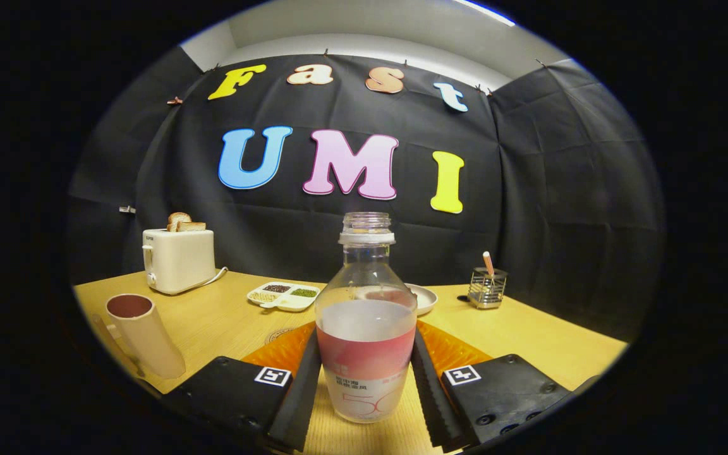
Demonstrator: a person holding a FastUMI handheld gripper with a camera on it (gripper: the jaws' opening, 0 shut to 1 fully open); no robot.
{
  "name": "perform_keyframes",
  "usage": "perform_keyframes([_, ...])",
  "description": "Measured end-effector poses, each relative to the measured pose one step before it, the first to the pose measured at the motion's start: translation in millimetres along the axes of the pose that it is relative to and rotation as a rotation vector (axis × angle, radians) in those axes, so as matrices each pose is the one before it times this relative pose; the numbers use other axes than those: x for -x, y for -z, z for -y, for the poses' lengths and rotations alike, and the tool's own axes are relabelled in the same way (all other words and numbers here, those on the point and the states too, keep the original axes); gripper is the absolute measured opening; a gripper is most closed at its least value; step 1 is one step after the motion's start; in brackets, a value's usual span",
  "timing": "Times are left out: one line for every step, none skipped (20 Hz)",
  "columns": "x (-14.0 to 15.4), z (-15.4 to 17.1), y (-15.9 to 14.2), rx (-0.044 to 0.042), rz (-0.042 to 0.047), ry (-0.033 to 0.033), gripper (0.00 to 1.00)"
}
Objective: Take the bottle from table, then pour the juice into the cup, finally place the bottle on the coaster
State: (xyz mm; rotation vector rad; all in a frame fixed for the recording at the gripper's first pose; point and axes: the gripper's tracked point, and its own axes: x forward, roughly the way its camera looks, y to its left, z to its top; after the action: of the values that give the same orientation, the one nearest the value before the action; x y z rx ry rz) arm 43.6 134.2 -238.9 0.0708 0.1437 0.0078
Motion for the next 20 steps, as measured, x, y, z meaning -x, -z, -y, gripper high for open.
perform_keyframes([1.34,-4.66,-9.40,0.02593,0.00051,-0.01559,0.73])
perform_keyframes([2.83,-4.03,-11.40,0.03273,0.00059,-0.00981,0.71])
perform_keyframes([2.42,-1.72,-11.70,0.03261,0.00013,-0.00470,0.71])
perform_keyframes([2.01,-2.87,-10.62,0.03394,-0.00218,-0.00237,0.71])
perform_keyframes([1.68,-4.00,-10.83,0.03398,-0.00093,-0.00765,0.71])
perform_keyframes([1.84,-3.51,-11.06,0.03289,-0.00094,-0.00101,0.71])
perform_keyframes([2.37,-2.61,-8.61,0.02544,-0.00482,-0.00011,0.71])
perform_keyframes([2.13,-2.84,-8.13,0.02229,-0.00472,-0.00157,0.71])
perform_keyframes([2.07,-2.82,-7.40,0.01405,-0.00496,0.00472,0.71])
perform_keyframes([2.47,-0.73,-4.77,0.01452,-0.00609,0.01295,0.71])
perform_keyframes([3.11,-1.80,-4.32,0.01205,-0.00366,0.00660,0.71])
perform_keyframes([1.91,-4.54,-4.38,0.01405,-0.00310,0.00095,0.71])
perform_keyframes([1.61,-4.45,-3.83,0.02168,-0.00005,0.00158,0.71])
perform_keyframes([2.01,-4.34,-2.90,0.02791,-0.00012,-0.00010,0.71])
perform_keyframes([0.18,-3.98,-1.71,0.03050,-0.00219,-0.00272,0.71])
perform_keyframes([2.41,-4.78,-0.45,0.03035,-0.00106,-0.00417,0.71])
perform_keyframes([2.77,-4.27,0.61,0.02896,-0.00107,-0.00397,0.71])
perform_keyframes([2.51,-5.34,0.89,0.02647,-0.00268,-0.00587,0.71])
perform_keyframes([2.94,-4.34,0.58,0.02651,-0.00278,-0.00457,0.71])
perform_keyframes([2.97,-3.28,2.54,0.02863,-0.00414,-0.00257,0.71])
